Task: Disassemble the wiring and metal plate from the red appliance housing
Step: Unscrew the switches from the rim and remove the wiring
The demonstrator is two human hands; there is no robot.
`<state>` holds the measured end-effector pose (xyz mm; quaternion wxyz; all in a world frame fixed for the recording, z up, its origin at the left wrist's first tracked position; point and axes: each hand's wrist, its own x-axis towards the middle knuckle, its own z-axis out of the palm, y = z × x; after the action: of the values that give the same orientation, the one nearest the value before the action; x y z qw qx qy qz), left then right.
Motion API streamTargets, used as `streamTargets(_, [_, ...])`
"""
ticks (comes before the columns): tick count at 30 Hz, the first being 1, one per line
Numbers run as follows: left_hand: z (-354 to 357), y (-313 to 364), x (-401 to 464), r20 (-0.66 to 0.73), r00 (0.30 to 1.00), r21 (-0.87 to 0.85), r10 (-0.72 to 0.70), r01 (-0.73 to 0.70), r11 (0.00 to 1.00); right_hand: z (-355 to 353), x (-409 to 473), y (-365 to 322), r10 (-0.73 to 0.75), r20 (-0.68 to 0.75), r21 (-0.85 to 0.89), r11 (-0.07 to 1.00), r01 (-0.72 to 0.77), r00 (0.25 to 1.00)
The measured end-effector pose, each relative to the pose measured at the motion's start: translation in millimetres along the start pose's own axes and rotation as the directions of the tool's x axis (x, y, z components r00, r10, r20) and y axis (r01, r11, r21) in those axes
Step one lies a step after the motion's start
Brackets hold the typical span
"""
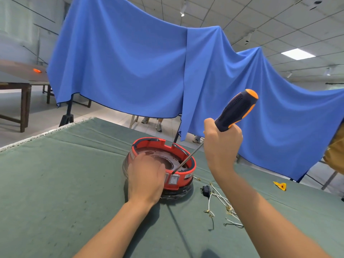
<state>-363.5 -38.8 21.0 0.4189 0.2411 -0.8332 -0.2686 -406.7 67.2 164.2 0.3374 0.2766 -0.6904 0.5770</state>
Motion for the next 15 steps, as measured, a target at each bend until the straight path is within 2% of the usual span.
streamTargets(5, [1,-1,0,-0.022,1.000,0.009,0.016,-0.016,1.000,2,0,1,0.020,0.011,0.021,1.000,-0.020,1.000])
streamTargets(9, [2,-2,-1,-0.026,0.999,0.020,0.020,-0.019,1.000,5,7,-1,0.068,0.076,-0.003,0.998,-0.068,0.995])
streamTargets(13, [2,1,-1,-0.026,0.999,0.019,0.025,-0.025,1.000,21,22,2,0.175,0.132,-0.149,0.977,-0.155,0.976])
streamTargets(15, [3,0,-2,-0.037,0.999,0.016,0.021,-0.020,1.000,35,19,8,0.189,0.184,-0.278,0.951,-0.133,0.964])
